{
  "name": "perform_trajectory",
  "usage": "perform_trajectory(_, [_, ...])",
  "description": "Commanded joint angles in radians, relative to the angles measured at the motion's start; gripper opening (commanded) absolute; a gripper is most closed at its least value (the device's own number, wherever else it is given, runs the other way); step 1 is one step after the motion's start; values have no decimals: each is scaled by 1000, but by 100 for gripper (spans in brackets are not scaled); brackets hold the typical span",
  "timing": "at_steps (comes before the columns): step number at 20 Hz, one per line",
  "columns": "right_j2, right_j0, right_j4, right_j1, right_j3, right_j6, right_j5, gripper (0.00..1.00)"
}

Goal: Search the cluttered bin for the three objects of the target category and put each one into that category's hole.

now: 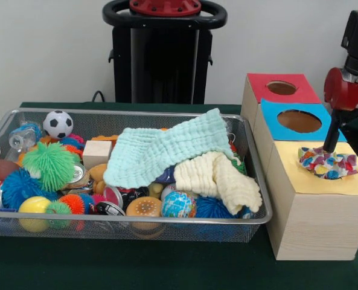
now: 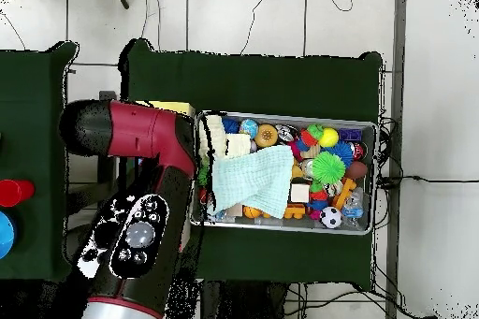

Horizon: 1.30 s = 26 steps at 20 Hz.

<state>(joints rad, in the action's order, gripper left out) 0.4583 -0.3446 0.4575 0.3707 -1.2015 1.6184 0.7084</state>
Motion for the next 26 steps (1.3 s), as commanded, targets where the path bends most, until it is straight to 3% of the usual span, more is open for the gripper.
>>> perform_trajectory(1, [-66,48,-12,10,2,213,154,100])
perform_trajectory(14, [-26,54,-71,15,-5,173,207,100])
perform_trajectory(15, [-22,54,-77,14,-4,170,213,0])
perform_trajectory(26, [-22,47,-108,1,17,180,216,0])
